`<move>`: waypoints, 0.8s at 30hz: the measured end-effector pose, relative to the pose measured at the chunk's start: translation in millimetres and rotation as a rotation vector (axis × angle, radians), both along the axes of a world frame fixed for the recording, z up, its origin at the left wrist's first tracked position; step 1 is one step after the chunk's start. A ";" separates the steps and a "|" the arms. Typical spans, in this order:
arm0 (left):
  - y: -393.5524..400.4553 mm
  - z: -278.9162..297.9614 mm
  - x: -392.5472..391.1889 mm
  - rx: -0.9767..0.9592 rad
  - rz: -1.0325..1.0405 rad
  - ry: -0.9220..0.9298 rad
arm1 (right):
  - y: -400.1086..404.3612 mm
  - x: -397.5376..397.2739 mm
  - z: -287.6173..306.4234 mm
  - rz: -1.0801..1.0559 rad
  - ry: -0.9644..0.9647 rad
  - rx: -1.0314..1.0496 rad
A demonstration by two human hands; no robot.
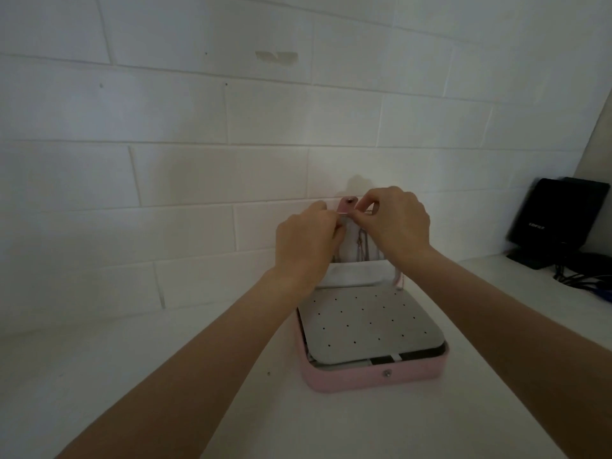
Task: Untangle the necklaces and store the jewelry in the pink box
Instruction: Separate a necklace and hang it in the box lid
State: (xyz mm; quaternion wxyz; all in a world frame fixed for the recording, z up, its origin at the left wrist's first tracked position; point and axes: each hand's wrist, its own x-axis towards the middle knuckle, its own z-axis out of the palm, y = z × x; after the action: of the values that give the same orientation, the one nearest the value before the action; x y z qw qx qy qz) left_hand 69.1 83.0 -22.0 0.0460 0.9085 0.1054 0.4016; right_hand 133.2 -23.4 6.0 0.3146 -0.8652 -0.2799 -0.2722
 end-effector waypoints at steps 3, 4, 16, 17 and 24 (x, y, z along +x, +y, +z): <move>2.8 -0.3 0.8 0.065 0.019 -0.017 | 1.0 -2.1 -5.3 -0.011 0.031 0.056; 4.3 -1.3 1.4 0.080 0.022 -0.030 | 1.0 -1.6 -8.1 -0.016 0.060 0.079; 6.1 -4.7 1.9 0.124 -0.016 -0.121 | 8.7 0.9 -21.2 -0.012 0.341 0.348; 6.7 -5.2 1.8 0.134 -0.013 -0.119 | 9.5 1.1 -22.0 -0.015 0.354 0.362; 3.6 -8.6 3.9 0.182 0.005 -0.058 | 5.8 -0.3 -26.5 -0.033 0.349 0.280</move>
State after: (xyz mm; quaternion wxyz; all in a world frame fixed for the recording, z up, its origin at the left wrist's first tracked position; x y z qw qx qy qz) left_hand 73.0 86.6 -30.6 -0.0348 0.8966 0.0694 0.4359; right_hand 132.9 -17.6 -20.6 0.4707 -0.8516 -0.1665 -0.1595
